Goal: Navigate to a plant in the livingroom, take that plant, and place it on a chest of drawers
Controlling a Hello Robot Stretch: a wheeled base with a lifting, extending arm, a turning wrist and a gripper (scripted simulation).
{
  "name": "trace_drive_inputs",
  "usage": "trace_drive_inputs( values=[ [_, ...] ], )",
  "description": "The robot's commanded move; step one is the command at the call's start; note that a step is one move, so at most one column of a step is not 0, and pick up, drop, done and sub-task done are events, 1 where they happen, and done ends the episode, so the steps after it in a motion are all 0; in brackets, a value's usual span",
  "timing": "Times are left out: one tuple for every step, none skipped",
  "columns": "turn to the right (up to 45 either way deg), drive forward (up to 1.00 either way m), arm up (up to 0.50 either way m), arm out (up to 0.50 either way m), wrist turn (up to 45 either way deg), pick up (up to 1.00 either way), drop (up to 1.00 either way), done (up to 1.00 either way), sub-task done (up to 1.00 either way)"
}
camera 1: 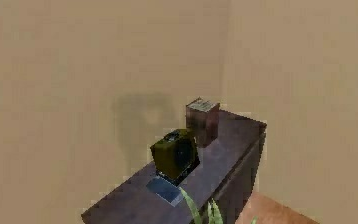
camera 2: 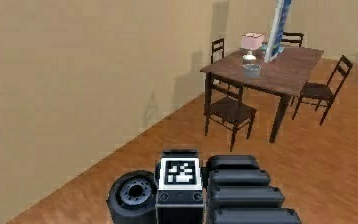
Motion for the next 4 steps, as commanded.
trace_drive_inputs(
  values=[
    [-45.0, 0.00, 0.00, 0.00, 0.0, 0.00, 0.00, 0.00, 0.00],
    [-45.0, 0.00, 0.00, 0.00, 0.0, 0.00, 0.00, 0.00, 0.00],
    [-36.0, 0.00, 0.00, 0.00, 0.0, 0.00, 0.00, 0.00, 0.00],
    [45.0, 0.00, 0.00, 0.00, 0.0, 0.00, 0.00, 0.00, 0.00]
  ],
)
